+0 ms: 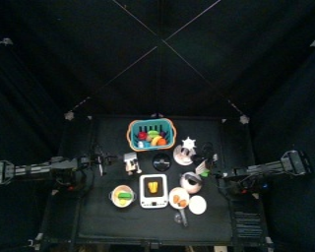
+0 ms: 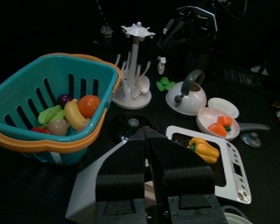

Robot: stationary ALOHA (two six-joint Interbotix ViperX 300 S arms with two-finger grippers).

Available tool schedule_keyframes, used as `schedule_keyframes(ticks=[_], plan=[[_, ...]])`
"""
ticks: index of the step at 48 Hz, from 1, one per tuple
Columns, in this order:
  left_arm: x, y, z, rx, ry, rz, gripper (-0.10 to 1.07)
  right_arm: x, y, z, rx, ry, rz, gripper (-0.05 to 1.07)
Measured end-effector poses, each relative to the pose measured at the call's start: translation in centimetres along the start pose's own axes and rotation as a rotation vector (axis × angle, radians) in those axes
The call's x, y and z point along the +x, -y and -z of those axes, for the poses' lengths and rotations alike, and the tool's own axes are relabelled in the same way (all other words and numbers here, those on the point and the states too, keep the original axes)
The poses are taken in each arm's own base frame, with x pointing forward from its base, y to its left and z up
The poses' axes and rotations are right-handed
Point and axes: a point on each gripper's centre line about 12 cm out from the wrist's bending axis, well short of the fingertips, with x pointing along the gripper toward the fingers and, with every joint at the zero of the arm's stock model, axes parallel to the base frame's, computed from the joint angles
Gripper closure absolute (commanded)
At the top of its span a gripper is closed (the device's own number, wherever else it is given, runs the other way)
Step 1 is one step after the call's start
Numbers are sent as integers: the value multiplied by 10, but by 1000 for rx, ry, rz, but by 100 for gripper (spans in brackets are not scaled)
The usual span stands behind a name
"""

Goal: Place pizza cutter into pan

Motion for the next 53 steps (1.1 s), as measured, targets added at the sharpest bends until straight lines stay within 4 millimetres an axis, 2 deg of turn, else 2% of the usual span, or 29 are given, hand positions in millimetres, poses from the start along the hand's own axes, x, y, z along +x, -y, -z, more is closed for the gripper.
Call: schedule_keyframes(ticks=[7,16,25,29,45,53], plan=[[0,0,1,0,-9,0,61,0,-3,2,-3,-14,-30,48],[-1,-1,14,2,-121,-4,61,0,-6,3,-9,-20,-55,48],[-7,-4,9,47,-122,-14,61,-5,-8,-1,1,-6,-91,48],[-9,-6,6,60,-108,-26,61,-10,-18,-4,14,-12,-165,48],[-9,-8,6,56,-105,-39,61,-26,-61,4,4,-122,-487,48],[-10,-9,7,43,-110,-40,61,-22,-83,33,-42,-261,-596,48]])
